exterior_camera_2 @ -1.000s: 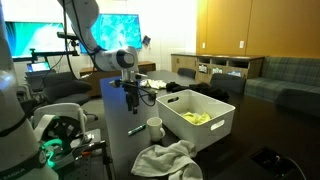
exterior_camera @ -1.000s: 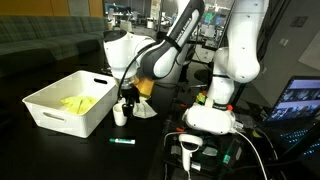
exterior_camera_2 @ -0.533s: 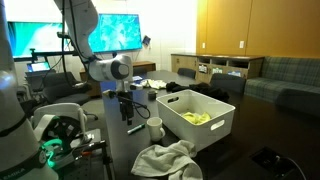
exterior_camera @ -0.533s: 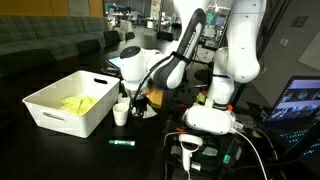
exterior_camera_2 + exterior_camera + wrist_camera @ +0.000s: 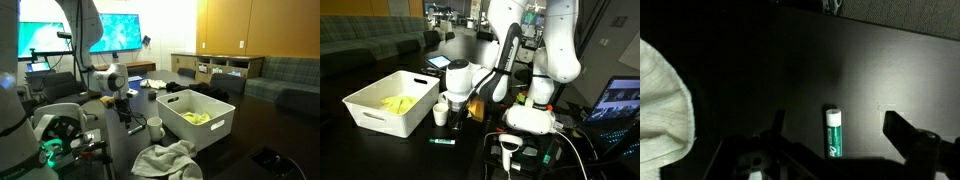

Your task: Pick up the cloths from the table and put them in the box, then pick up the marker and seal tape and put them in the cup

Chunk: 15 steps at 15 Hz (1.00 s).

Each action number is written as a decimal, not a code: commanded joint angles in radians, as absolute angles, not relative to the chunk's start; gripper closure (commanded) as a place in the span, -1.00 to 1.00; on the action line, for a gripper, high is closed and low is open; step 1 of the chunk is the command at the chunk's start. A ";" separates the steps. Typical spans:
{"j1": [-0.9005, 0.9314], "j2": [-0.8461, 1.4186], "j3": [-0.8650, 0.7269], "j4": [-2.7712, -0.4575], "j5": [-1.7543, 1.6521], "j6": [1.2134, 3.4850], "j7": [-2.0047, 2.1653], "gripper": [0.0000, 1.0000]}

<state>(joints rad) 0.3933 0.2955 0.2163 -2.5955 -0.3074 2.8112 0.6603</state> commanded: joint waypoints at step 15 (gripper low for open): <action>0.438 0.522 0.157 -2.506 -0.337 3.057 0.640 -1.00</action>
